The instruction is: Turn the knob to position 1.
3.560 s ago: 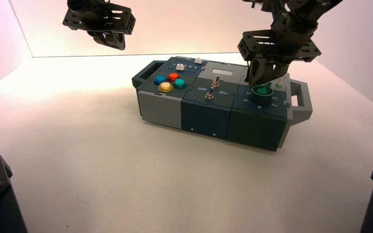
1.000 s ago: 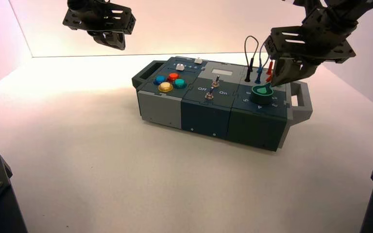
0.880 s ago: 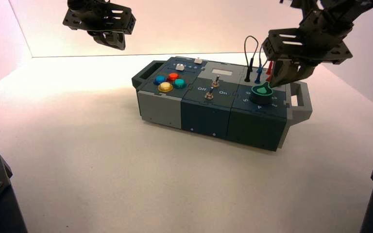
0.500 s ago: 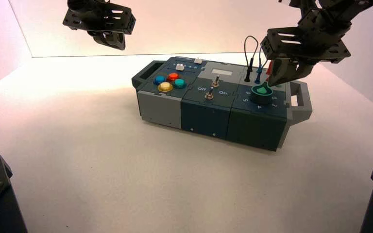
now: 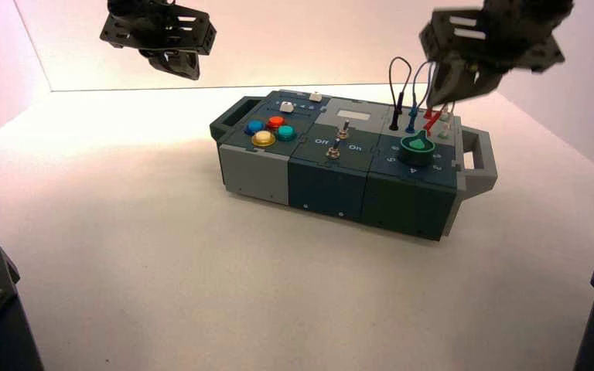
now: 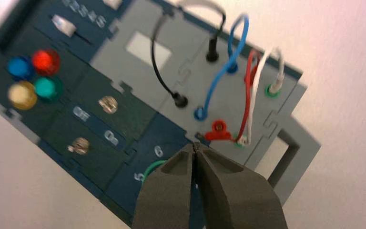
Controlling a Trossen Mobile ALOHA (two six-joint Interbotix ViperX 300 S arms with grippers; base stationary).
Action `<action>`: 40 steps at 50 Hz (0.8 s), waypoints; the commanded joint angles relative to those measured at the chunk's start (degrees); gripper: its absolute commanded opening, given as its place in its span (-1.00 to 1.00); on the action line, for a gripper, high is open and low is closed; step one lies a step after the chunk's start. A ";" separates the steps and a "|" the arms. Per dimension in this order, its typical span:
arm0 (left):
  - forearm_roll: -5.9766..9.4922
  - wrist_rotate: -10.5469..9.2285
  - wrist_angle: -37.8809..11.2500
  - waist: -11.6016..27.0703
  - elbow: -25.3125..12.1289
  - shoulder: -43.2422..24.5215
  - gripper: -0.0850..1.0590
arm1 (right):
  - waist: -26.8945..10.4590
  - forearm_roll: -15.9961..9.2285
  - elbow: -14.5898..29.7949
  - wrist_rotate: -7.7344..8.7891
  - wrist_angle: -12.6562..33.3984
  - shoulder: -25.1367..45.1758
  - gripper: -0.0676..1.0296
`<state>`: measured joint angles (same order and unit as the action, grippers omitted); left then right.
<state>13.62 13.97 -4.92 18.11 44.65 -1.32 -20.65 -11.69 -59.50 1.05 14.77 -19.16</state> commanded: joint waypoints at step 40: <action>0.09 -0.09 5.19 -1.05 0.97 3.43 -0.90 | 8.44 5.80 5.45 0.88 -6.06 -2.64 -0.92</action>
<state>13.71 13.80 -0.26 17.40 46.23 0.79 -12.57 -6.50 -54.32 1.76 10.90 -21.01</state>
